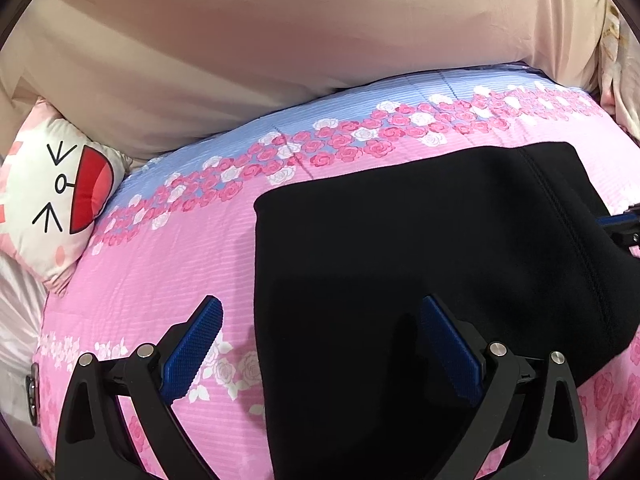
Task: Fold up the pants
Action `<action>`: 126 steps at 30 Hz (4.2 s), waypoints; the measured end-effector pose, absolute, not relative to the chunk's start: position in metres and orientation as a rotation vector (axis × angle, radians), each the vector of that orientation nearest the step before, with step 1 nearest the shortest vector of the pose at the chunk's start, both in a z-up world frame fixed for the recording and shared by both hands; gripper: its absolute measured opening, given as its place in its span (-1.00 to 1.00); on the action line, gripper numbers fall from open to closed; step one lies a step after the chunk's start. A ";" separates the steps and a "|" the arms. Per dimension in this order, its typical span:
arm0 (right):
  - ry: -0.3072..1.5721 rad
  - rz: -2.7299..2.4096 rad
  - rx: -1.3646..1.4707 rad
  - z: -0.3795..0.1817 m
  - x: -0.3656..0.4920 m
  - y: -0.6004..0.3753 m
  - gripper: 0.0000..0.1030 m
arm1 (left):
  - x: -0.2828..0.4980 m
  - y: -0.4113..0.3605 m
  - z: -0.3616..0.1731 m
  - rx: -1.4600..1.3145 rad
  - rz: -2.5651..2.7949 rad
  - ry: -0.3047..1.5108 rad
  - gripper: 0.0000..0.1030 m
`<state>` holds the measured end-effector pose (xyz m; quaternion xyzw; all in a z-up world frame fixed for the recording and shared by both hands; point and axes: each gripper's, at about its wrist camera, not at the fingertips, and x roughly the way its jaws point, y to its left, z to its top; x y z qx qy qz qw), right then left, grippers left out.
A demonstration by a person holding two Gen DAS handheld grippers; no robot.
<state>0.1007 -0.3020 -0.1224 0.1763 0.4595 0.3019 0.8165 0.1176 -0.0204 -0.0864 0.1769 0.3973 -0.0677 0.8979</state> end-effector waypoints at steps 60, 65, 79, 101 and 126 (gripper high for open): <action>0.853 0.140 0.419 -0.110 0.063 -0.317 -0.99 | 0.111 0.001 -0.094 0.307 -0.192 0.815 0.90; 0.793 0.203 0.292 -0.077 0.017 -0.283 -0.83 | 0.099 -0.006 -0.083 0.315 -0.199 0.793 0.90; 0.835 0.188 0.167 -0.104 -0.008 -0.270 -0.85 | 0.089 -0.036 -0.087 0.385 -0.178 0.786 0.90; 0.752 0.148 0.398 -0.100 -0.042 -0.330 0.50 | 0.077 -0.019 -0.083 0.304 -0.152 0.829 0.90; 0.885 0.239 0.630 -0.153 -0.002 -0.321 0.30 | 0.089 0.028 -0.121 -0.076 -0.272 1.008 0.90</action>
